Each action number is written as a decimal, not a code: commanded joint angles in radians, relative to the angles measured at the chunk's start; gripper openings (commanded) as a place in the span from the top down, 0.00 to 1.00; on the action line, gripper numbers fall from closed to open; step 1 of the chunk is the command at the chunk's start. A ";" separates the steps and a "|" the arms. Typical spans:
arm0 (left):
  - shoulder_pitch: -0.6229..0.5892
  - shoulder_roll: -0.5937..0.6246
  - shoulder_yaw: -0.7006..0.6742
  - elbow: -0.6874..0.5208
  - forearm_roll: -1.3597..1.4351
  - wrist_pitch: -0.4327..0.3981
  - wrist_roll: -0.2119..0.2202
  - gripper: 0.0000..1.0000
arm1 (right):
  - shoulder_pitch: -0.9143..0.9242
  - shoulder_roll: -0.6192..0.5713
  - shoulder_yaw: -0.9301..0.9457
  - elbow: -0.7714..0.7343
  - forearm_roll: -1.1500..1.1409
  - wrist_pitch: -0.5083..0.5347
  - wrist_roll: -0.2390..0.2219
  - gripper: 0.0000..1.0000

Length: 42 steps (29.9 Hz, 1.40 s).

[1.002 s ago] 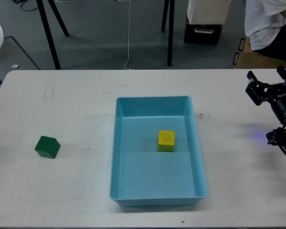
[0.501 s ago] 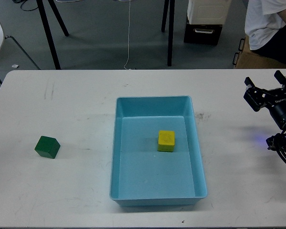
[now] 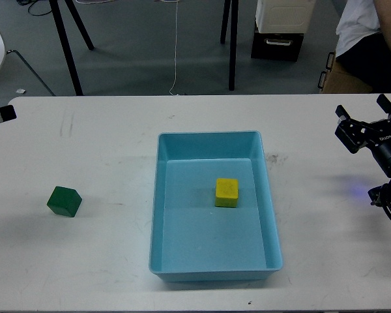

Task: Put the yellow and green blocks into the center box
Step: 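Lower the left gripper onto the green cube and close it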

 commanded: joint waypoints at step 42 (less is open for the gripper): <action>-0.014 -0.361 0.271 0.068 0.567 0.000 0.167 0.00 | -0.022 -0.040 0.022 0.080 -0.023 0.000 0.005 0.01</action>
